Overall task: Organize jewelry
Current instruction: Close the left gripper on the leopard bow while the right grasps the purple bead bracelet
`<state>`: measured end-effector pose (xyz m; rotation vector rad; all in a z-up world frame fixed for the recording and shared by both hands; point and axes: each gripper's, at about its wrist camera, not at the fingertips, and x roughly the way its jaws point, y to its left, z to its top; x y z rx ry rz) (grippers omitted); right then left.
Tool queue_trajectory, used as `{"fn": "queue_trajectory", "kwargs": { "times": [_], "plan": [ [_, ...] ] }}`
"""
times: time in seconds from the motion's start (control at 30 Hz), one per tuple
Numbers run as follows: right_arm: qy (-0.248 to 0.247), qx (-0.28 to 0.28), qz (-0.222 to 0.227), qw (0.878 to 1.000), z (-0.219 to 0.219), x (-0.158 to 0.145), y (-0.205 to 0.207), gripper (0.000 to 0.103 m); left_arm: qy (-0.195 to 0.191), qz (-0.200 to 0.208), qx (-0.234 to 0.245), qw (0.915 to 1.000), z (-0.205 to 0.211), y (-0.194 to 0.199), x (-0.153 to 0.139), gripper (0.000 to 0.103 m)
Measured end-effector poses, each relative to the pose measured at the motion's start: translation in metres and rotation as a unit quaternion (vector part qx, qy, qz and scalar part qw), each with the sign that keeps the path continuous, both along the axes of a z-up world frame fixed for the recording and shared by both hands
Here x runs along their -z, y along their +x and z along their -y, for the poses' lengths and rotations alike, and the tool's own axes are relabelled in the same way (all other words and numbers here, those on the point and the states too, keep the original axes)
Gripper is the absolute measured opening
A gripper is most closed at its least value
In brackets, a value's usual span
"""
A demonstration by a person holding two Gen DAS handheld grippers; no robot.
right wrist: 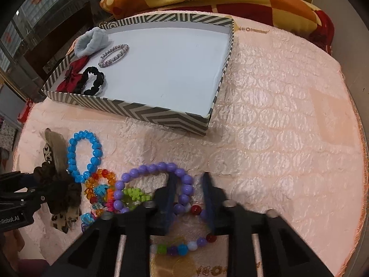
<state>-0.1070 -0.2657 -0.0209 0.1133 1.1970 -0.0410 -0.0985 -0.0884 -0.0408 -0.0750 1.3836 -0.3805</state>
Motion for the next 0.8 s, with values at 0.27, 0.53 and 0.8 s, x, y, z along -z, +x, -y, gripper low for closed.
{"fn": "queue_trajectory", "kwargs": {
  "times": [0.27, 0.53, 0.8],
  "plan": [
    [0.045, 0.002, 0.046, 0.998, -0.005, -0.036, -0.012, 0.009, 0.004, 0.020, 0.024, 0.9995, -0.012, -0.005, -0.021, 0.024],
    [0.061, -0.002, 0.084, 0.995, -0.013, -0.074, -0.020, 0.009, 0.016, 0.070, 0.014, 0.9973, -0.040, 0.001, -0.064, 0.024],
    [0.047, -0.015, 0.113, 0.992, -0.025, -0.110, -0.006, 0.009, 0.025, 0.109, 0.012, 0.9936, -0.049, 0.029, -0.095, 0.024]
  ]
}}
